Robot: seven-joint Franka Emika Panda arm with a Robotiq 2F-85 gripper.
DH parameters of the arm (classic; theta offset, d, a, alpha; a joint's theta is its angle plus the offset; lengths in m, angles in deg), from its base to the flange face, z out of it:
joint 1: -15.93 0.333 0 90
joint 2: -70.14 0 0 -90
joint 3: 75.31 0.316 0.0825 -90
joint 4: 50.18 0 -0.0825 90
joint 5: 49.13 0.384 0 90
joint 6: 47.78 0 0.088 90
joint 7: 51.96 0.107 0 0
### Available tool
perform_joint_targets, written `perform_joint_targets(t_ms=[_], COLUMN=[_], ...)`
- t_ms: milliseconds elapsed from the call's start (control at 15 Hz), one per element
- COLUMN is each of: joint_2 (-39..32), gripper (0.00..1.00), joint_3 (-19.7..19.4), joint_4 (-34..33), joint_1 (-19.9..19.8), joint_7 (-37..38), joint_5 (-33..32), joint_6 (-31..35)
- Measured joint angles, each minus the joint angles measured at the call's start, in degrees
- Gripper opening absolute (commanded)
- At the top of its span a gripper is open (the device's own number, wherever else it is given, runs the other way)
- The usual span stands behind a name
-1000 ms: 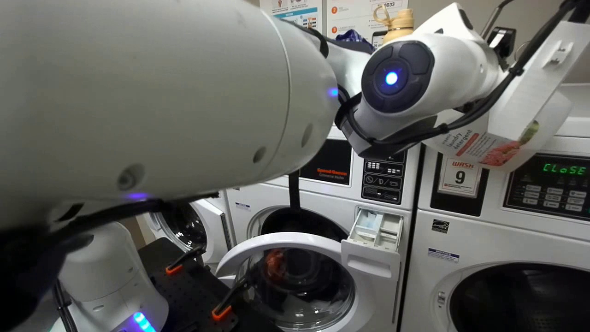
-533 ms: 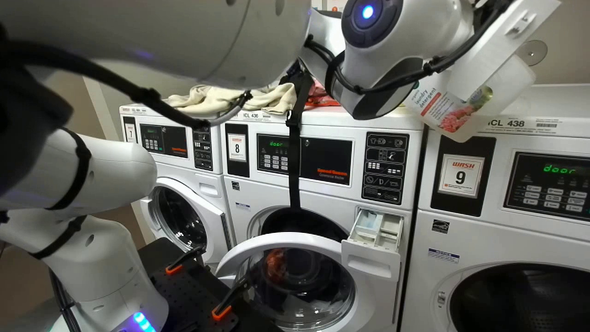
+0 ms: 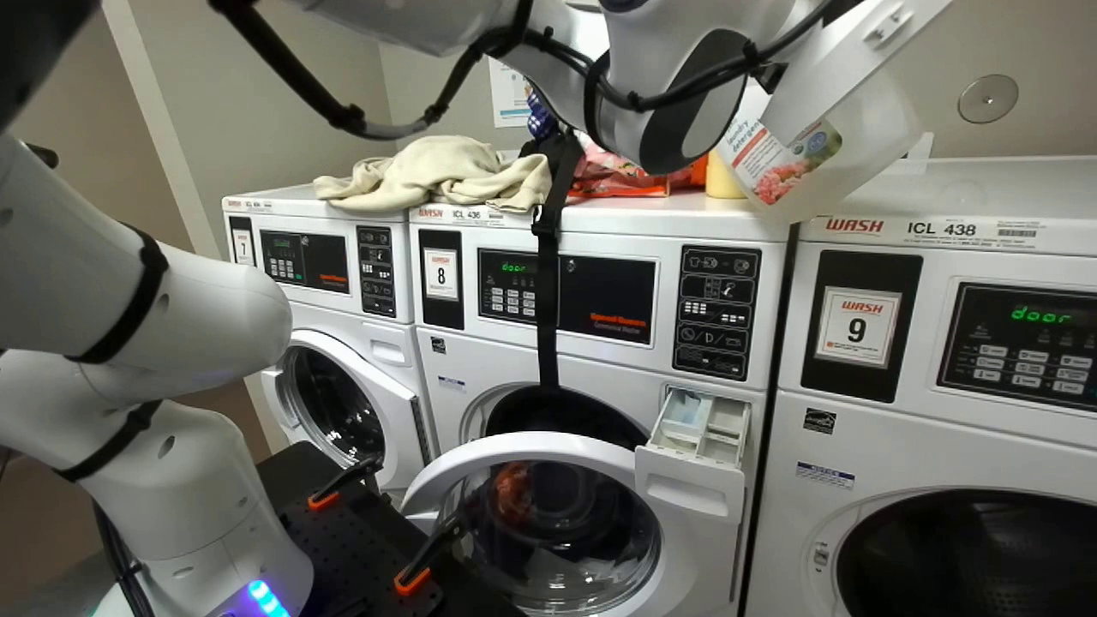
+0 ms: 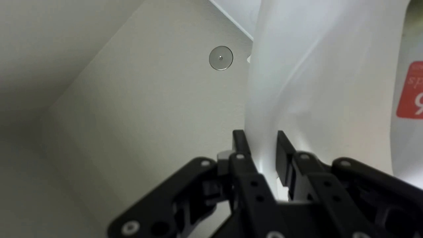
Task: Pour the detergent into the washing machine.
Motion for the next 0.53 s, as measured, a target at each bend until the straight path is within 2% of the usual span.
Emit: perform_joint_targets(t_ms=[533], joint_2=[7.47], gripper=[0.11], joint_3=[4.16], joint_4=[0.06], joint_1=[-3.59], joint_7=[22.47], joint_5=[-0.68], joint_6=[-3.66])
